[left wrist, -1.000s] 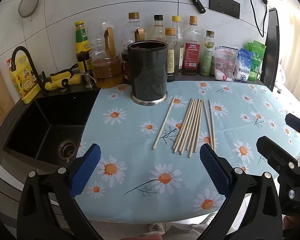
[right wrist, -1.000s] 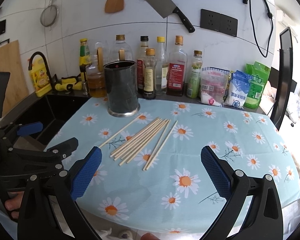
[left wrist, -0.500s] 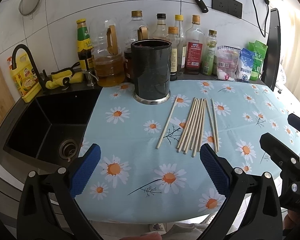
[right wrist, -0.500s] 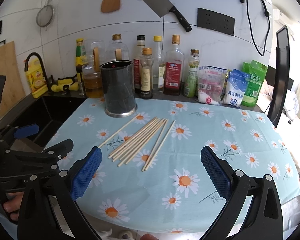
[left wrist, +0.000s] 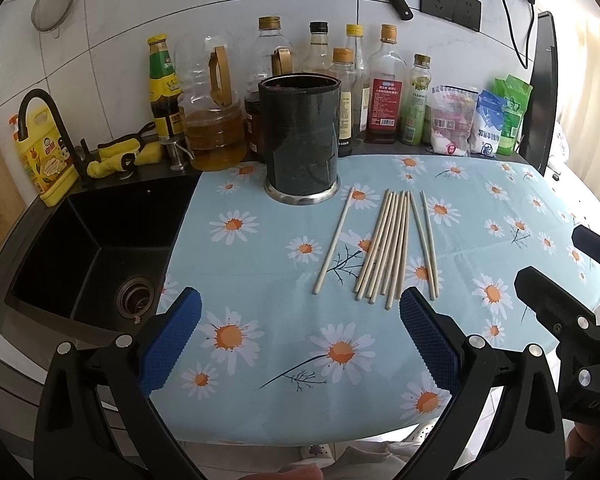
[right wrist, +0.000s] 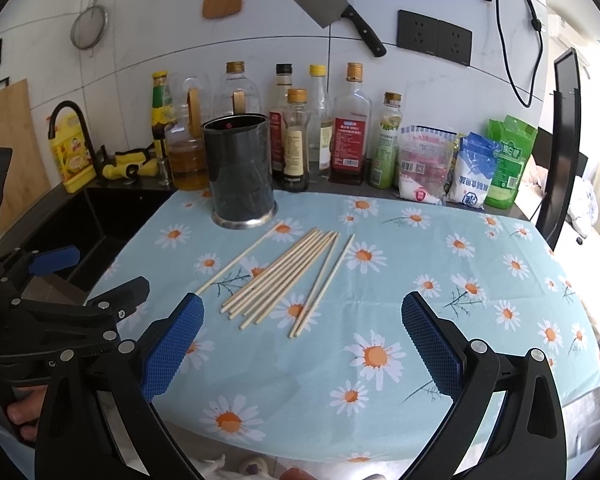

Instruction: Organize utensils

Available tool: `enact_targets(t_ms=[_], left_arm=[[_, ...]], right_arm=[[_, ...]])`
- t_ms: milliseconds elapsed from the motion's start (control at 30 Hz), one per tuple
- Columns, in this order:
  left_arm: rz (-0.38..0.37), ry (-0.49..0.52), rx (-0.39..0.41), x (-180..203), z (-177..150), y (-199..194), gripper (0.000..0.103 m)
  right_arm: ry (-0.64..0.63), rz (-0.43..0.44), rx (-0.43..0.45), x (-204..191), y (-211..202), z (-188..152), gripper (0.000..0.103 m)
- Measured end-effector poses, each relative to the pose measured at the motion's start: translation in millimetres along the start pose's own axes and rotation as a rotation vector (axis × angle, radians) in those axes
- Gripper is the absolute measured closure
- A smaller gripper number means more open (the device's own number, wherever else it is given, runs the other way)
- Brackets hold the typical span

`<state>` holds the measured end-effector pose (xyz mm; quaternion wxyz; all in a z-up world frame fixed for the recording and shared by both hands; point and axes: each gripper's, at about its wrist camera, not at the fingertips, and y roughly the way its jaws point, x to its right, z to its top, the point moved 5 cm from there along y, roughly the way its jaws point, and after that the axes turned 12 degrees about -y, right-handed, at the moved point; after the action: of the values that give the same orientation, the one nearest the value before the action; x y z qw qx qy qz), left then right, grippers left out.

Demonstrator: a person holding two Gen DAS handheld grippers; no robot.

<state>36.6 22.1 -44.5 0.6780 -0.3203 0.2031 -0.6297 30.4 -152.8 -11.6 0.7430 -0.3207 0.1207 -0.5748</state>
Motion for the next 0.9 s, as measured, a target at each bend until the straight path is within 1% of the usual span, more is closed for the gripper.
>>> enact_targets(t_ms=[367, 633, 900], left_arm=[[-0.020, 0.031, -0.030, -4.5, 0.0, 6.4, 0.006], [-0.022, 0.052, -0.075, -2.7, -1.2, 20.0, 0.006], [-0.015, 0.050, -0.135, 6.1, 1.5, 37.2, 0.006]], right_arm=[[0.043, -0.021, -0.039, -3.0, 2.7, -6.8, 0.008], [0.079, -0.036, -0.084, -1.0, 11.5, -15.0, 0.008], [0.096, -0.044, -0.137, 14.4, 25.4, -15.5, 0.008]])
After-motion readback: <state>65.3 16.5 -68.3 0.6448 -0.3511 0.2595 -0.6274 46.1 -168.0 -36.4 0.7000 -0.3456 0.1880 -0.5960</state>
